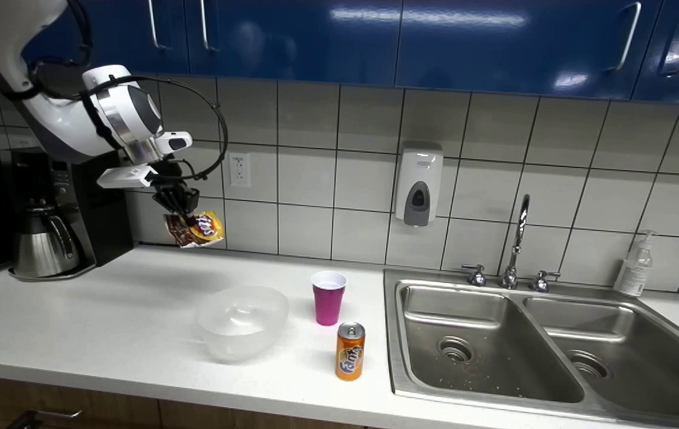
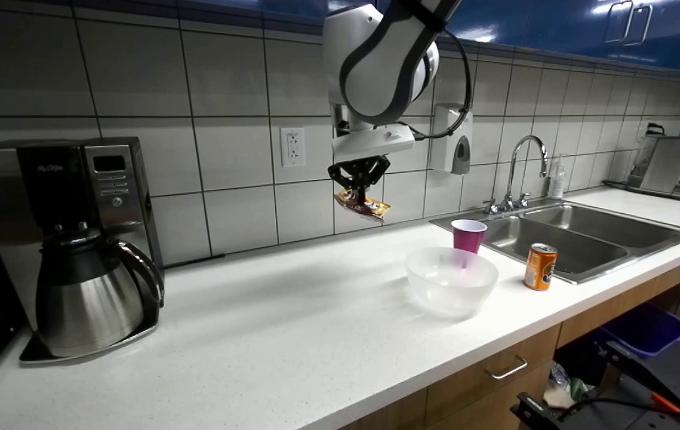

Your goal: Put the yellow pack in the bowl.

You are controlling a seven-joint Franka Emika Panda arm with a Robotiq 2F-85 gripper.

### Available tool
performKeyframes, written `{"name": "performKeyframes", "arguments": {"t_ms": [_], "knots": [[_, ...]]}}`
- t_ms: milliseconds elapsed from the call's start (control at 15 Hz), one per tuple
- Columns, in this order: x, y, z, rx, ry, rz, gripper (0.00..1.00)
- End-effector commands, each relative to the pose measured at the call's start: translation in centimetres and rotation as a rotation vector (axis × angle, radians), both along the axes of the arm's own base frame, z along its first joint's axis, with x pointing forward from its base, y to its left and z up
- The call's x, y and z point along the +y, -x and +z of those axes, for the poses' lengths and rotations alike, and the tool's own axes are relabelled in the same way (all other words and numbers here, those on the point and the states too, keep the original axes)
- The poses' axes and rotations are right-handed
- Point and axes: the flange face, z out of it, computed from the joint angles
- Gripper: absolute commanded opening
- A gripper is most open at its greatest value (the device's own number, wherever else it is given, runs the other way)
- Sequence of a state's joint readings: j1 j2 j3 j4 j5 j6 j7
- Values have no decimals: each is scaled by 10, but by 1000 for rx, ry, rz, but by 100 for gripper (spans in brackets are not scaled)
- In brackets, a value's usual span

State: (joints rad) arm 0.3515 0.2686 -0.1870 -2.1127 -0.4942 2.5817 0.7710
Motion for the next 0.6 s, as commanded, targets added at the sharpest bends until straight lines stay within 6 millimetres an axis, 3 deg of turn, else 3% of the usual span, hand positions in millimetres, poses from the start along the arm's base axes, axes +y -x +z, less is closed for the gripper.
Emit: {"name": "performKeyframes", "arguments": {"t_ms": [0,533], "knots": [[-25,30,10,-1,19,-42,0],[-82,72,-14,52,36,-93,0]]}}
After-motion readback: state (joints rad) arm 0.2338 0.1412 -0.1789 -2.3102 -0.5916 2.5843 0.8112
